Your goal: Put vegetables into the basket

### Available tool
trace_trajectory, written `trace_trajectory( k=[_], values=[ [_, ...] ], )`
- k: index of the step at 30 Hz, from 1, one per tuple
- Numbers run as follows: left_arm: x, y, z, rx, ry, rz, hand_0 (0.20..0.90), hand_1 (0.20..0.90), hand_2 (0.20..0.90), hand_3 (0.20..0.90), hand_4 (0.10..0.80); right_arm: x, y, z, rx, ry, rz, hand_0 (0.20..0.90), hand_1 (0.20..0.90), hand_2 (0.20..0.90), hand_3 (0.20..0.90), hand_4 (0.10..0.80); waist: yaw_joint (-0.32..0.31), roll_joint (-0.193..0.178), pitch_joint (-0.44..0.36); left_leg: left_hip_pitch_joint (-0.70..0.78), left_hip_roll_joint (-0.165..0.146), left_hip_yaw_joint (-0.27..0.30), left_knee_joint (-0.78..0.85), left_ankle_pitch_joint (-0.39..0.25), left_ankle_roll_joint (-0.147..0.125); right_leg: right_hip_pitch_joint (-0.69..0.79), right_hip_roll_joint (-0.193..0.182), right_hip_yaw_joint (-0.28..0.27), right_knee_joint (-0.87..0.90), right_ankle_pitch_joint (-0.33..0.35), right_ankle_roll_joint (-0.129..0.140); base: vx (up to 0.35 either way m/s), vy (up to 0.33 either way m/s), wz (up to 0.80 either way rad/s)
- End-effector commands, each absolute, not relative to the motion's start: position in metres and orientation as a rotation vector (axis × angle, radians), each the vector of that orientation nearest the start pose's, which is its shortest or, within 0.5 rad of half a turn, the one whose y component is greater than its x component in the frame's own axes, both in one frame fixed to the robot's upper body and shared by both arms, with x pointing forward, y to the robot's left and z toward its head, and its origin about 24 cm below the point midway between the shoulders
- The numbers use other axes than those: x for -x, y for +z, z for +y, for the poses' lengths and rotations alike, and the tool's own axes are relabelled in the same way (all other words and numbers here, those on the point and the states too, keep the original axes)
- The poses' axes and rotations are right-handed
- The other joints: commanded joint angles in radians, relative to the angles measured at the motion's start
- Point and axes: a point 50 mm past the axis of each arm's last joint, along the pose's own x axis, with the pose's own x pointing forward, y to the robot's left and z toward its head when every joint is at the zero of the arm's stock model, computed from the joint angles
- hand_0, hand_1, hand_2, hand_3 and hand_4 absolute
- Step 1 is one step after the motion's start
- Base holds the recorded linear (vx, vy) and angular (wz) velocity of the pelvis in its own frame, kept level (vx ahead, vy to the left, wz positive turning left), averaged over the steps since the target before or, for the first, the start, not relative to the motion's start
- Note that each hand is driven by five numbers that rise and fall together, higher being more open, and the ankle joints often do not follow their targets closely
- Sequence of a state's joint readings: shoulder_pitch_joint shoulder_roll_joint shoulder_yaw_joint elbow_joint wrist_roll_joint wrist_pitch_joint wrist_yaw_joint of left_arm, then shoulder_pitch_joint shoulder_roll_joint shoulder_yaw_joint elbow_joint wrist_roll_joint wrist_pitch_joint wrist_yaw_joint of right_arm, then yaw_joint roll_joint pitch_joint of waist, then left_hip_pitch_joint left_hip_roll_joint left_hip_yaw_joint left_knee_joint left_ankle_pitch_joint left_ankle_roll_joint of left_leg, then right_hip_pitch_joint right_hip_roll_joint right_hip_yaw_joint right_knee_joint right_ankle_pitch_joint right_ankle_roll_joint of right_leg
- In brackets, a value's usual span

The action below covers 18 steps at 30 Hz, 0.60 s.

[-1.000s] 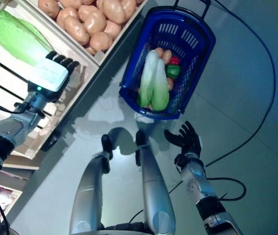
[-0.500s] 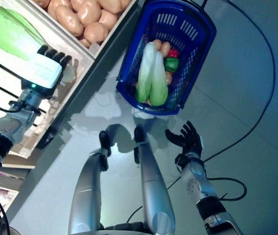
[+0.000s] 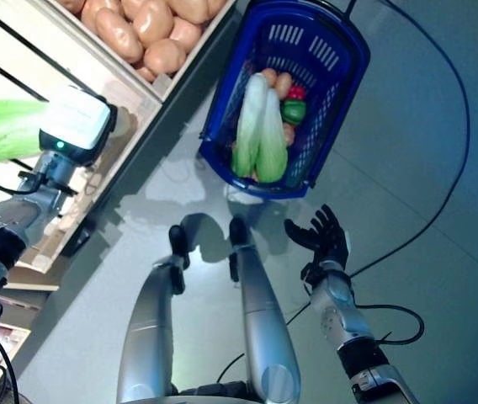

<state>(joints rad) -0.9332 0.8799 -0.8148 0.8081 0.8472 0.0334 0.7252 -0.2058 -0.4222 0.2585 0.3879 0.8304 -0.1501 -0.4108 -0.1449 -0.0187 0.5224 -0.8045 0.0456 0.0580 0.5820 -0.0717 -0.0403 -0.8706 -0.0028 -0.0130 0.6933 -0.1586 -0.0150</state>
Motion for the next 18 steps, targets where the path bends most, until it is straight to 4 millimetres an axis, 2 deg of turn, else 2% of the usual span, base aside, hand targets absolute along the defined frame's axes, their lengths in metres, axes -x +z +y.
trace_trajectory(
  k=[1, 7, 11, 17, 18],
  values=[
    [-0.358, 0.234, 0.282, -1.825, 0.702, -0.769, 0.3, 0.3, 0.3, 0.3, 0.4, -0.273, 0.037, -0.226, -0.338, -0.398, 0.037, 0.9, 0.9, 0.9, 0.9, 0.8, 0.009, -0.011, -0.002, 0.034, -0.033, -0.001, -0.098, 0.079, 0.052, 0.11, -0.022, -0.037, -0.175, 0.12, 0.009, -0.059, -0.029, -0.04],
    [-0.342, 0.222, 0.29, -1.631, 0.821, -0.865, 0.3, 0.3, 0.3, 0.3, 0.4, -0.269, 0.037, -0.225, -0.35, -0.418, 0.009, 0.9, 0.9, 0.9, 0.9, 0.8, 0.031, -0.013, -0.002, 0.135, -0.04, -0.01, -0.174, 0.104, 0.039, 0.219, -0.02, -0.048, -0.239, 0.121, 0.008, -0.058, -0.046, 0.0],
    [-0.324, 0.207, 0.297, -1.414, 0.908, -0.915, 0.3, 0.3, 0.3, 0.3, 0.4, -0.264, 0.033, -0.227, -0.339, -0.434, 0.004, 0.9, 0.9, 0.9, 0.9, 0.8, 0.055, -0.01, -0.002, 0.234, -0.058, -0.024, -0.23, 0.113, 0.032, 0.329, -0.029, -0.056, -0.303, 0.128, 0.011, -0.019, -0.037, 0.09],
    [-0.292, 0.175, 0.285, -1.038, 0.913, -0.956, 0.3, 0.3, 0.3, 0.3, 0.4, -0.249, 0.021, -0.229, -0.344, -0.459, 0.037, 0.9, 0.9, 0.9, 0.9, 0.8, 0.1, 0.001, -0.073, 0.357, -0.091, -0.062, -0.347, 0.126, 0.036, 0.452, -0.058, -0.082, -0.415, 0.145, 0.027, 0.05, -0.01, 0.02],
    [-0.284, 0.164, 0.274, -0.917, 0.868, -0.956, 0.3, 0.3, 0.3, 0.3, 0.4, -0.246, 0.017, -0.227, -0.339, -0.464, 0.045, 0.9, 0.9, 0.9, 0.9, 0.8, 0.115, 0.004, -0.095, 0.393, -0.101, -0.077, -0.38, 0.131, 0.037, 0.489, -0.064, -0.091, -0.447, 0.15, 0.031, 0.058, -0.003, 0.14]
  ],
)
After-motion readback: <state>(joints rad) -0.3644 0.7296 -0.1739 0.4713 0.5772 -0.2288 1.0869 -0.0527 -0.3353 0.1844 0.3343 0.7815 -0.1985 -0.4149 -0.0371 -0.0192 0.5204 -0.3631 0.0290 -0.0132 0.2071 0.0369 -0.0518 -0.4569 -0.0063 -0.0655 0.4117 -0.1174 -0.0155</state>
